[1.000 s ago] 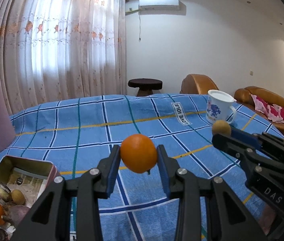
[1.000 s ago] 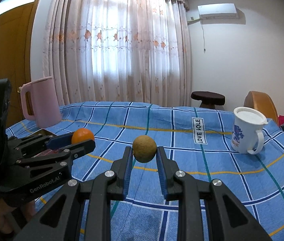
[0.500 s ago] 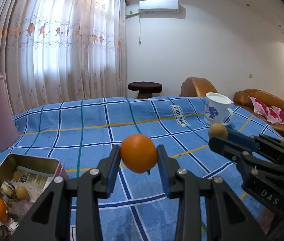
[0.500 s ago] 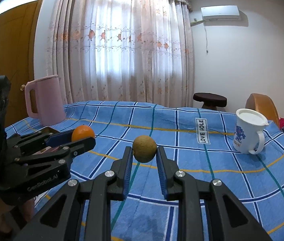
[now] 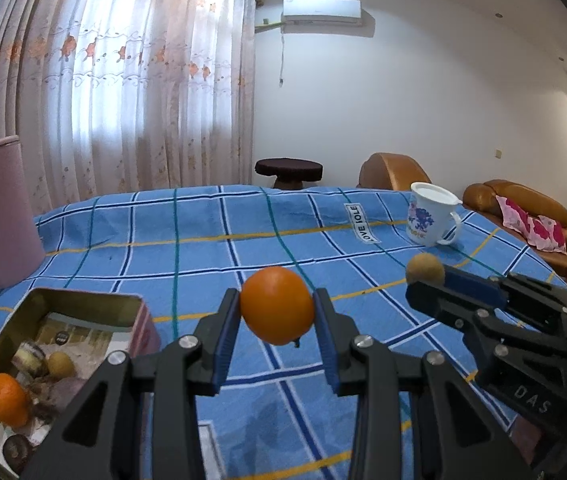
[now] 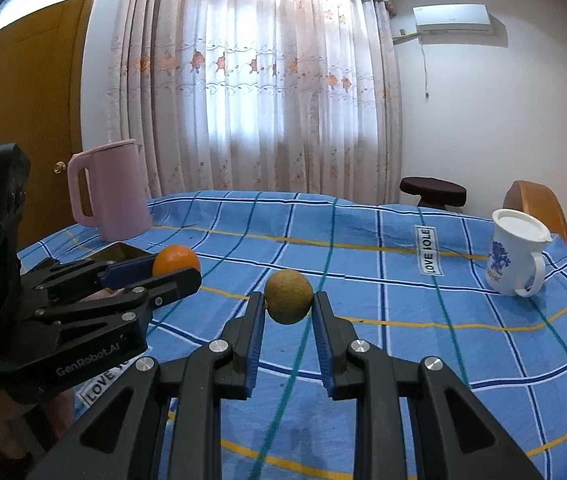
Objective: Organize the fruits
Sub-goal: 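Lift both fruits and carry them toward the pink tin, then lower both fruits into the tin and open both tools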
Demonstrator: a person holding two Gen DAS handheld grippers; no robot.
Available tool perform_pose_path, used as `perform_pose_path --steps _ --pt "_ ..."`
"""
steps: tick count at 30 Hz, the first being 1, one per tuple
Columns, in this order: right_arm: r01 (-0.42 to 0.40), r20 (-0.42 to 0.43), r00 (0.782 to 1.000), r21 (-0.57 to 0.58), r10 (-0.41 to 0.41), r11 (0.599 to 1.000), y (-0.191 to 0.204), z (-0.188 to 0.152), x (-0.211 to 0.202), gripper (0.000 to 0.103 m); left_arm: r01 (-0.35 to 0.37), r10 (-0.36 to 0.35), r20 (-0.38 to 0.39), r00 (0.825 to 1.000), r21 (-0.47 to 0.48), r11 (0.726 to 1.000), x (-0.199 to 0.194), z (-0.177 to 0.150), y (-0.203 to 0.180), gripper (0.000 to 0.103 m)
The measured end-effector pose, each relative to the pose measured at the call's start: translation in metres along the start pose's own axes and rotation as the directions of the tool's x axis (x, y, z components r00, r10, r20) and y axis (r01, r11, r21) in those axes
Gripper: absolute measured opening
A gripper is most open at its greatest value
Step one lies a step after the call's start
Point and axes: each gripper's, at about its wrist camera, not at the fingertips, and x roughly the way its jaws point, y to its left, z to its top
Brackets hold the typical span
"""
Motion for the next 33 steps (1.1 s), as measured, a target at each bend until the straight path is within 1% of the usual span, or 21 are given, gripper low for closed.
perform_pose_path --steps 4,12,16,25,33 --pt "-0.031 0.008 0.999 -0.006 0.031 0.999 0.013 0.007 0.000 0.026 -0.015 0.015 -0.005 1.000 -0.007 1.000 -0.013 -0.001 0.013 0.038" --pt "-0.107 0.033 0.993 -0.068 0.110 0.992 0.057 0.028 0.000 0.026 -0.069 0.069 0.037 0.997 -0.023 0.997 -0.052 0.005 0.045 0.038" --pt "-0.146 0.040 0.988 -0.100 0.150 0.984 0.080 0.037 0.003 0.026 -0.099 0.100 0.042 0.994 -0.033 0.995 -0.065 0.007 0.062 0.038" --pt "-0.229 0.031 0.971 -0.162 0.237 0.960 0.130 0.051 0.013 0.026 -0.169 0.170 0.009 0.985 -0.078 0.983 -0.078 -0.002 0.108 0.038" --pt "-0.288 -0.001 0.956 -0.193 0.293 0.938 0.165 0.050 0.025 0.026 -0.211 0.211 -0.013 0.977 -0.110 0.971 -0.086 -0.012 0.136 0.038"
